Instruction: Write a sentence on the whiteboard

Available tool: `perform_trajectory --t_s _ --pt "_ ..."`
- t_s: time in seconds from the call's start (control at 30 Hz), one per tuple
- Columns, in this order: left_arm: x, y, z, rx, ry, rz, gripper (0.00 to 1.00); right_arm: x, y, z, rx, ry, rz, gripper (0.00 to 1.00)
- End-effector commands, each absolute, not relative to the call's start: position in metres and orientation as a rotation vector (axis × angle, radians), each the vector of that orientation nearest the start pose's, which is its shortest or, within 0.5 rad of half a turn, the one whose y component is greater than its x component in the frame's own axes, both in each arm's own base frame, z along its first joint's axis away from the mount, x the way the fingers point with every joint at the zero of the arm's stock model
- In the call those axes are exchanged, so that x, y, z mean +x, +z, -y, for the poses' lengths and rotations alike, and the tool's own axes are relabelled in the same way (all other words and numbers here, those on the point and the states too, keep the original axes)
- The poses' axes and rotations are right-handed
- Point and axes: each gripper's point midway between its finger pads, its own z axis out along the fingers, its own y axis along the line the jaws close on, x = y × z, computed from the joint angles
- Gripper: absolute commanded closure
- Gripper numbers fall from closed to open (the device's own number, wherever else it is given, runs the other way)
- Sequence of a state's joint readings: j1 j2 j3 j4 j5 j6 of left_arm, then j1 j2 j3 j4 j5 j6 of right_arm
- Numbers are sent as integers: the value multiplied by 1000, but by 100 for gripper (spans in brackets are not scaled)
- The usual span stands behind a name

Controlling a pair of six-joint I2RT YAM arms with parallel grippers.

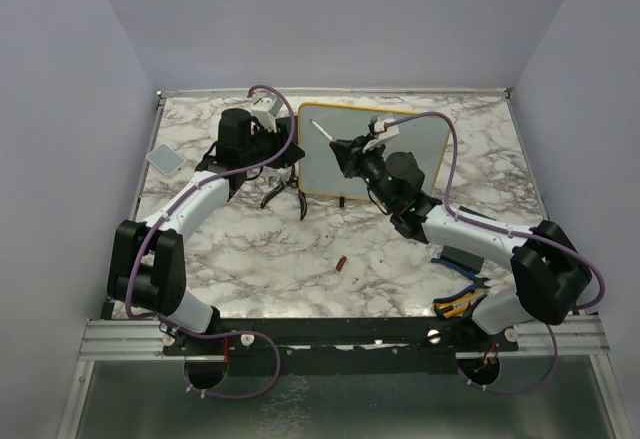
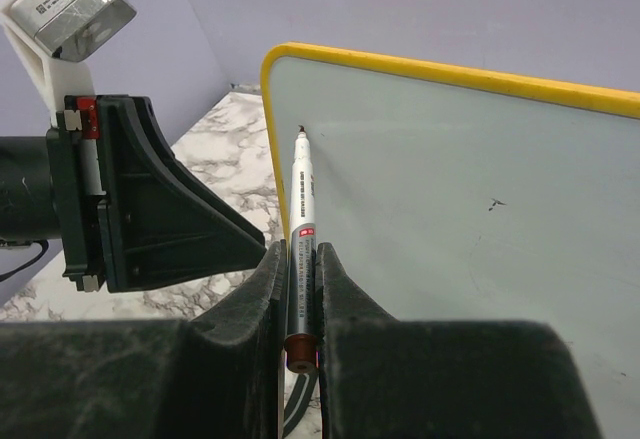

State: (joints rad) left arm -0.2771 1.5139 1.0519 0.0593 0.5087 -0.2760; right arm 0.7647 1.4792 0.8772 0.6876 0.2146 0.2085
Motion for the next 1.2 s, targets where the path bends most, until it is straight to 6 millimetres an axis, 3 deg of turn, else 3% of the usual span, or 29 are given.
perform_trajectory --t_s 0.0,0.63,0.97,1.17 --pt "394 202 215 367 -877 -1966 71 367 256 -310 -233 593 -1522 100" --pt "393 208 214 370 -870 -1950 70 362 243 -307 -232 571 -1556 100" --pt "393 210 212 368 -861 -1944 69 335 272 -322 -334 623 -1456 100" --pt "392 211 212 369 -858 -1941 68 344 278 -306 -216 553 -1469 100"
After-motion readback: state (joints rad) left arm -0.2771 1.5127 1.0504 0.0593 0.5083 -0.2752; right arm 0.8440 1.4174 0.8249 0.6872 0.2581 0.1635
